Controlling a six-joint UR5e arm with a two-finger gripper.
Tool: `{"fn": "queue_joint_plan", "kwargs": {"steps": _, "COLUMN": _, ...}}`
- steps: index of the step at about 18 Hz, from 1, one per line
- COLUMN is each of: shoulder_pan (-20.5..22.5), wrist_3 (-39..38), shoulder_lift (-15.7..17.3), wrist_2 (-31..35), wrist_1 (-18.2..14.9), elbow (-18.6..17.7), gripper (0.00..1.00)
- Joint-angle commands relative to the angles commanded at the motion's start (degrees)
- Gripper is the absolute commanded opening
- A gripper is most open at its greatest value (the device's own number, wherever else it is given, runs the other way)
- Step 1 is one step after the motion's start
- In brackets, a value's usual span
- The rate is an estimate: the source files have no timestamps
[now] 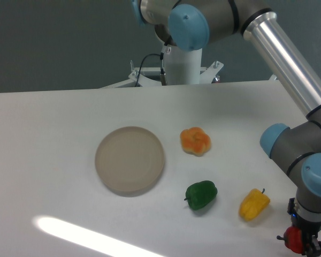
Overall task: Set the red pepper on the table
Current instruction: 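Lift the held red pepper with the gripper and move it toward the orange cookie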
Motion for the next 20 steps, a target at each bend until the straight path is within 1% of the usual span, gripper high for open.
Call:
{"fn": "queue_joint_plan", "kwargs": {"steps": 2, "shoulder_pan": -0.3, "wrist_3": -0.1, "shoulder_lift": 0.4, "wrist_2": 0.0, "wrist_1": -0.1, "elbow": -0.4, "gripper": 0.57}}
{"fn": "queue_joint_plan", "kwargs": {"steps": 5, "shoulder_pan": -0.3, "wrist_3": 0.4, "shoulder_lift": 3.2, "wrist_2": -0.4, "wrist_1": 0.0, "elbow": -4.5, "gripper": 0.57}}
{"fn": "queue_joint_plan", "kwargs": {"steps": 8, "shoulder_pan": -0.4, "wrist_3": 0.8, "shoulder_lift": 7.3, "wrist_2": -0.9, "wrist_1": -0.4, "elbow": -8.8, "gripper": 0.57}}
{"fn": "queue_joint_plan", "kwargs": {"steps": 9, "shoulder_pan": -0.4, "wrist_3": 0.8, "shoulder_lift": 9.6, "wrist_2": -0.9, "wrist_1": -0.5, "elbow": -11.6, "gripper": 0.57}}
{"fn": "queue_joint_plan", "kwargs": {"steps": 10, "shoulder_pan": -0.4, "wrist_3": 0.8, "shoulder_lift": 11.3, "wrist_2": -0.9, "wrist_1": -0.5, "elbow": -13.5, "gripper": 0.57}}
{"fn": "queue_joint_plan", "kwargs": {"steps": 11, "shoulder_pan": -0.5, "wrist_3": 0.6, "shoulder_lift": 13.7, "wrist_2": -1.1, "wrist_1": -0.6, "elbow": -16.7, "gripper": 0.57}}
{"fn": "queue_joint_plan", "kwargs": {"steps": 13, "shoulder_pan": -2.3, "wrist_3": -0.5, "shoulder_lift": 18.8, "wrist_2": -1.3, "wrist_1": -0.7, "elbow": -22.5, "gripper": 0.57}}
{"fn": "queue_joint_plan", "kwargs": {"steps": 15, "shoulder_pan": -3.1, "wrist_3": -2.9, "shoulder_lift": 22.3, "wrist_2": -1.3, "wrist_1": -0.7, "elbow": -27.1, "gripper": 0.57}}
{"fn": "queue_joint_plan", "kwargs": {"steps": 16, "shoulder_pan": -3.1, "wrist_3": -2.9, "shoulder_lift": 23.5, "wrist_2": -1.3, "wrist_1": -0.6, "elbow": -28.8, "gripper": 0.57}}
{"fn": "queue_joint_plan", "kwargs": {"steps": 19, "shoulder_pan": -2.8, "wrist_3": -1.4, "shoulder_lift": 27.1, "wrist_2": -1.3, "wrist_1": -0.4, "elbow": -33.8, "gripper": 0.57}}
{"fn": "queue_joint_plan", "kwargs": {"steps": 20, "shoulder_pan": -2.6, "wrist_3": 0.2, "shoulder_lift": 28.6, "wrist_2": -1.1, "wrist_1": -0.4, "elbow": -36.2, "gripper": 0.57}}
